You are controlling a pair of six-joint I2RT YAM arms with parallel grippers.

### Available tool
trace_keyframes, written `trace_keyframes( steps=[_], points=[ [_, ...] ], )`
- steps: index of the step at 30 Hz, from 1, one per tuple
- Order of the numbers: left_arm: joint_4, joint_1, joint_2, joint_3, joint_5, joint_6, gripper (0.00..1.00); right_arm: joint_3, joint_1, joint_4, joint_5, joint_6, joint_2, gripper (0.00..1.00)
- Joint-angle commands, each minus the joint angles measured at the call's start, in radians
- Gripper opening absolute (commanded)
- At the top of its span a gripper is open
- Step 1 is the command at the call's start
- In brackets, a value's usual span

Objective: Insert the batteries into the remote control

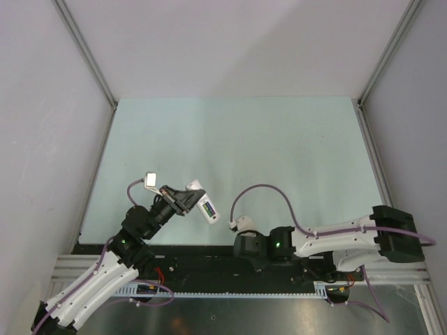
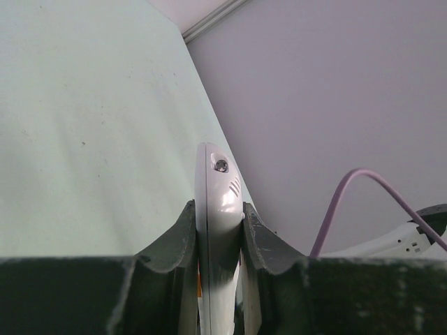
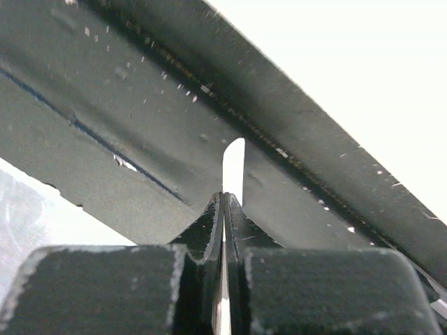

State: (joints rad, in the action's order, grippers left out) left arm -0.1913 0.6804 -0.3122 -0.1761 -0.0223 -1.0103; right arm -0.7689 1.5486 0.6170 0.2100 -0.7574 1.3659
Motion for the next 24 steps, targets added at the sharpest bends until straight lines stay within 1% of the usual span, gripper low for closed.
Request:
trace_keyframes(
  steps=[1,2,3,5,6,7,8,9,10,11,12,13,14,15,16,17,19,20,22,24],
  points=[
    [-0.033,0.002,0.002,-0.04,0.019,0.021,0.0,-0.007,-0.083,0.03,0.057,-0.031,-0.129,0.0],
    [-0.033,0.002,0.002,-0.046,0.021,0.021,0.0,-0.015,-0.103,0.027,0.061,-0.025,-0.152,0.0],
    [-0.031,0.002,0.004,-0.048,0.021,0.022,0.0,-0.021,-0.161,0.018,0.066,-0.014,-0.178,0.0],
    [-0.033,0.002,0.007,-0.052,0.021,0.022,0.0,-0.032,-0.243,-0.057,0.054,0.019,-0.238,0.0],
    [-0.033,0.002,0.01,-0.054,0.021,0.022,0.0,-0.032,-0.359,-0.097,0.008,0.033,-0.251,0.0],
    [-0.033,0.002,0.012,-0.056,0.047,0.025,0.0,-0.032,-0.414,-0.187,-0.023,0.042,-0.258,0.0],
    [-0.031,0.002,0.013,-0.059,0.051,0.027,0.0,-0.032,-0.479,-0.235,-0.05,0.058,-0.252,0.0],
    [-0.033,0.002,0.018,-0.06,0.058,0.027,0.0,-0.032,-0.533,-0.282,-0.116,0.061,-0.243,0.0],
    [-0.033,0.002,0.018,-0.063,0.061,0.027,0.0,-0.032,-0.639,-0.384,-0.157,0.064,-0.226,0.0],
    [-0.031,0.002,0.015,-0.071,0.062,0.03,0.0,-0.032,-0.68,-0.437,-0.238,0.064,-0.206,0.0],
    [-0.031,0.002,0.013,-0.075,0.062,0.033,0.0,-0.032,-0.714,-0.494,-0.282,0.072,-0.158,0.0],
    [-0.031,0.002,0.001,-0.082,0.062,0.041,0.0,-0.033,-0.773,-0.601,-0.319,0.081,-0.13,0.0],
    [-0.033,0.002,-0.004,-0.095,0.061,0.047,0.0,-0.036,-0.801,-0.647,-0.369,0.085,-0.098,0.0],
    [-0.031,0.002,-0.011,-0.102,0.059,0.05,0.0,-0.044,-0.84,-0.681,-0.417,0.081,-0.017,0.0],
    [-0.033,0.002,-0.027,-0.108,0.058,0.058,0.0,-0.044,-0.875,-0.779,-0.481,0.075,0.024,0.0],
    [-0.033,0.002,-0.033,-0.12,0.056,0.061,0.0,-0.047,-0.937,-0.822,-0.576,0.066,0.071,0.0],
    [-0.036,0.001,-0.045,-0.128,0.05,0.07,0.0,-0.059,-0.975,-0.913,-0.625,0.073,0.177,0.0],
    [-0.036,0.001,-0.053,-0.132,0.05,0.073,0.0,-0.075,-1.007,-0.913,-0.653,0.082,0.208,0.0],
    [-0.04,-0.001,-0.051,-0.131,0.048,0.079,0.0,-0.116,-1.027,-0.901,-0.659,0.111,0.286,0.0],
    [-0.04,-0.001,-0.048,-0.126,0.051,0.082,0.0,-0.145,-1.039,-0.884,-0.661,0.133,0.324,0.0]
  ],
)
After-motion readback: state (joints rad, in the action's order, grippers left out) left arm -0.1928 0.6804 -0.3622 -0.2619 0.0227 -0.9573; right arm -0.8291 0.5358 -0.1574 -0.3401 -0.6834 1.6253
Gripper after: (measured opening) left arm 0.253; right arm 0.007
